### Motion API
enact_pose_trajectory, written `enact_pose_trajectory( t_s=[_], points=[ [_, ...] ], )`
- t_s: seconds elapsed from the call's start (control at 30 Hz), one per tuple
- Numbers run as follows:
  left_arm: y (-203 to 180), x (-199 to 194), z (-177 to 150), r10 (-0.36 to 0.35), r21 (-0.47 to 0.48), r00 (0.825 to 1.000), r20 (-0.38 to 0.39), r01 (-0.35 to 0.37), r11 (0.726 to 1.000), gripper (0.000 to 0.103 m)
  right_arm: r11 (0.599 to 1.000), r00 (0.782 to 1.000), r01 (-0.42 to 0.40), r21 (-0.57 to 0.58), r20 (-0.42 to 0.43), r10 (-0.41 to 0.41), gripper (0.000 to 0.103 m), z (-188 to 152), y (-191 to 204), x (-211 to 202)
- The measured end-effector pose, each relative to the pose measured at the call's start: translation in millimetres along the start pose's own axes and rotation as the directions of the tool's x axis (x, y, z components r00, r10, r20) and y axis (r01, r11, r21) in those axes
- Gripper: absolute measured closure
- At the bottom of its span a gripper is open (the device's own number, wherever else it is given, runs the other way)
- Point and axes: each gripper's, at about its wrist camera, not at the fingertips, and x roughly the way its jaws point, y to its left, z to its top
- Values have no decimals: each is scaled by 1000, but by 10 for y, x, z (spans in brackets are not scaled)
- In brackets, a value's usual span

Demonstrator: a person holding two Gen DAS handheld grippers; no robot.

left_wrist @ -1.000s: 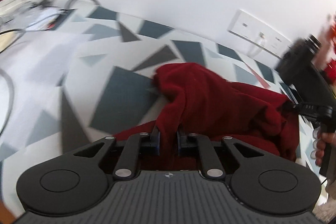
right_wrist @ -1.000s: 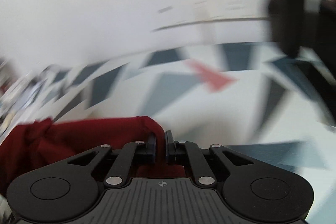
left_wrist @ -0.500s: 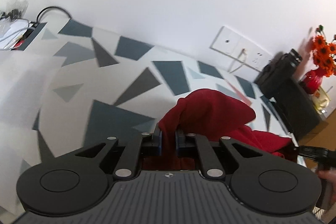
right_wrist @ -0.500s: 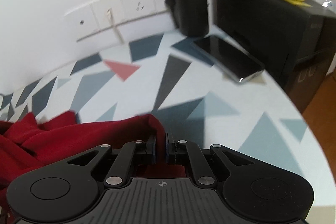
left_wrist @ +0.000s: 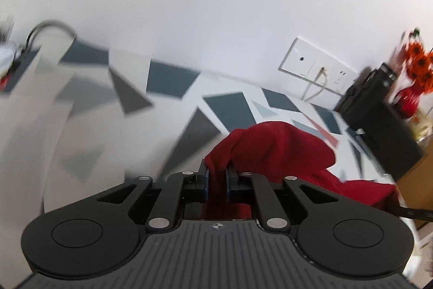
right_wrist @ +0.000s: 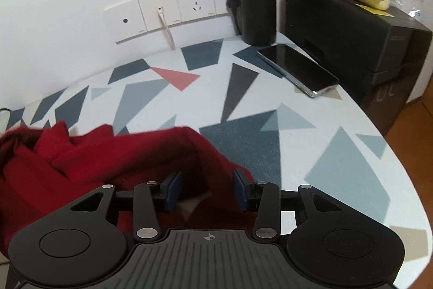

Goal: Fold clothes
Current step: 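Lay the red top out on the board and open both grippers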

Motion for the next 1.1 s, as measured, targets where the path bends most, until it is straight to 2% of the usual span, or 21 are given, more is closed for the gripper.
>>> enact_pose_trajectory(
  t_s=[0.07, 0.17, 0.2, 0.23, 0.3, 0.4, 0.57, 0.7, 0.77, 0.83, 0.9, 1.1],
  points=[
    [-25, 174, 135, 32, 46, 999, -6, -31, 998, 91, 1000, 1000, -4, 10, -3, 4, 65, -36, 10, -35],
    [-39, 336, 190, 66, 91, 996, -61, -61, 994, 82, 1000, 1000, -25, -13, -5, 25, 65, -81, 91, -71],
    [-39, 301, 160, 43, 96, 997, -67, -37, 995, 75, 999, 999, -33, -28, -6, 33, 65, -90, 126, -77],
    [-40, 265, 131, 20, 101, 997, -74, -13, 995, 62, 998, 999, -43, -44, -7, 42, 65, -97, 162, -84],
    [-51, 151, 43, -18, 112, 996, -86, 27, 993, 49, 995, 998, -66, -76, 7, 66, 65, -109, 235, -100],
    [-62, -26, -108, -49, 117, 992, -115, 63, 991, 49, 986, 992, -123, -117, 5, 124, 65, -123, 338, -103],
    [-87, -232, -414, -101, 61, 975, -197, 115, 991, 49, 965, 979, -203, -166, -46, 198, 64, -153, 521, 15],
    [-193, -266, -652, -101, 81, 964, -247, 124, 989, 49, 948, 964, -260, -183, -107, 243, 54, -216, 665, 175],
    [-209, -268, -714, -105, 63, 961, -257, 125, 990, 49, 942, 959, -273, -197, -134, 250, 55, -253, 739, 256],
    [-216, -301, -751, -116, 39, 960, -254, 130, 991, 49, 935, 954, -286, -212, -154, 257, 64, -294, 807, 318],
    [-220, -331, -784, -126, 18, 959, -256, 135, 991, 49, 928, 950, -298, -225, -161, 267, 82, -310, 858, 341],
    [-251, -374, -872, -132, 21, 950, -282, 144, 989, 48, 916, 938, -341, -213, -138, 317, 87, -232, 906, 319]
  ],
)
